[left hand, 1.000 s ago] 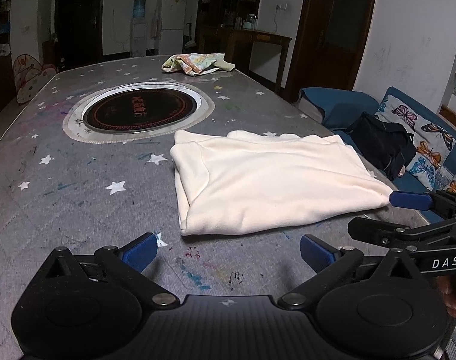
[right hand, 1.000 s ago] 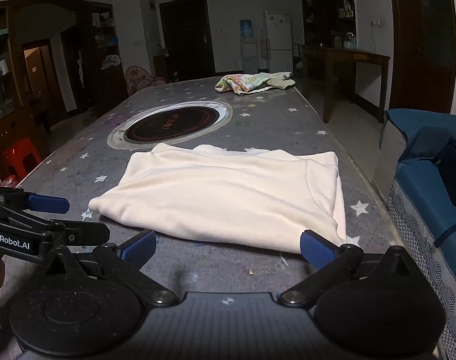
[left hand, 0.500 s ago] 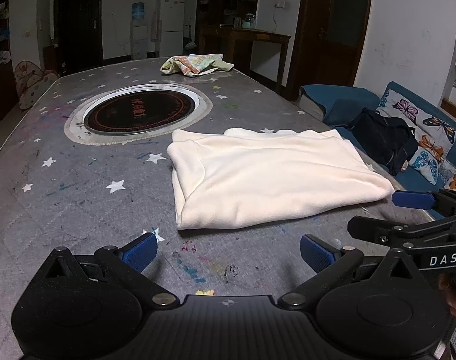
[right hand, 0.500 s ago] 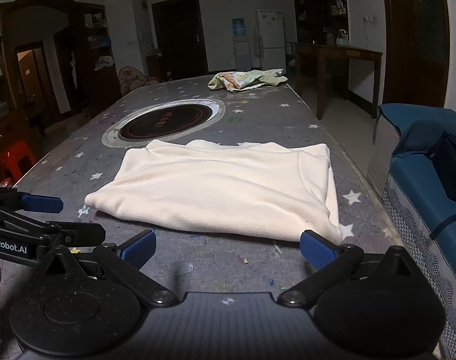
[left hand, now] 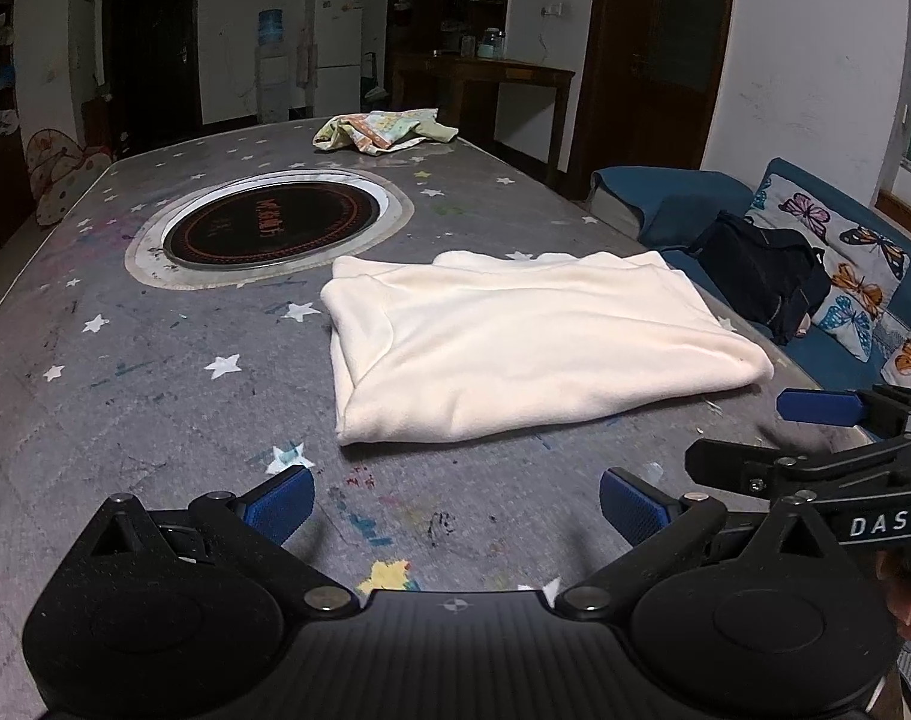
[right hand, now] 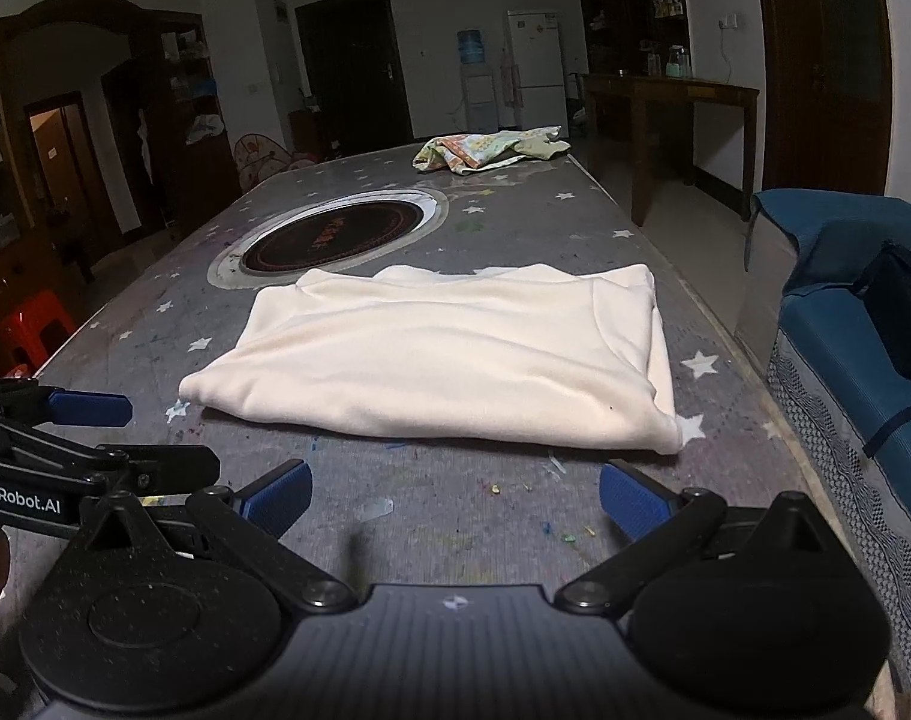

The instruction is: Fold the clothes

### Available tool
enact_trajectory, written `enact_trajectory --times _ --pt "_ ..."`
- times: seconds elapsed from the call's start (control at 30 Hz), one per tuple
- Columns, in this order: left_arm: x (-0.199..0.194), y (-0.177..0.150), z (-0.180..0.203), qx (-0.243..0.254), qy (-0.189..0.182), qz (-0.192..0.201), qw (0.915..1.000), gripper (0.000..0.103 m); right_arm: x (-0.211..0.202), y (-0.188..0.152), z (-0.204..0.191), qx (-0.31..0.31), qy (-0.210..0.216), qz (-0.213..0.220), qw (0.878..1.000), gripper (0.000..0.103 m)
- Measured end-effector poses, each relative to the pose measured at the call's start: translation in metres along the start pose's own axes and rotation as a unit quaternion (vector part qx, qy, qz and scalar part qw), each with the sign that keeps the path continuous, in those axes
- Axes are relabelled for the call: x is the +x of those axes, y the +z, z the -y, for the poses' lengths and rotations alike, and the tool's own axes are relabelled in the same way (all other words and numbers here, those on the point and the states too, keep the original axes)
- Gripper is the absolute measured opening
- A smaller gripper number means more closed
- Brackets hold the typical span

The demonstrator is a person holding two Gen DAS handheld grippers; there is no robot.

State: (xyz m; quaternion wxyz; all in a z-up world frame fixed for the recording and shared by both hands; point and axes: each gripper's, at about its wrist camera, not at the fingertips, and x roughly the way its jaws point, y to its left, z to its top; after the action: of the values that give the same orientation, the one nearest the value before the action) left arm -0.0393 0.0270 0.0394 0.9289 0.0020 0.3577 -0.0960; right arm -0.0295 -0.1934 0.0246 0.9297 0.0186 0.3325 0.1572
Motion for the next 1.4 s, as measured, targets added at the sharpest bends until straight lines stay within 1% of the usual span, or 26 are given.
enact_trajectory --times 0.47,1.4 --pt "-0.0018 -0.0032 0.0038 0.001 0.003 0.000 1.0000 0.103 -0.0049 -0.0065 -0.0009 -0.001 -0.021 -0.002 1.000 0.103" --pt "-0.0027 -0.0058 0.0045 -0.008 0.005 0.003 0.9999 0.103 -0.0018 -0.0084 -0.0062 -0.010 -0.030 -0.002 1.000 0.103"
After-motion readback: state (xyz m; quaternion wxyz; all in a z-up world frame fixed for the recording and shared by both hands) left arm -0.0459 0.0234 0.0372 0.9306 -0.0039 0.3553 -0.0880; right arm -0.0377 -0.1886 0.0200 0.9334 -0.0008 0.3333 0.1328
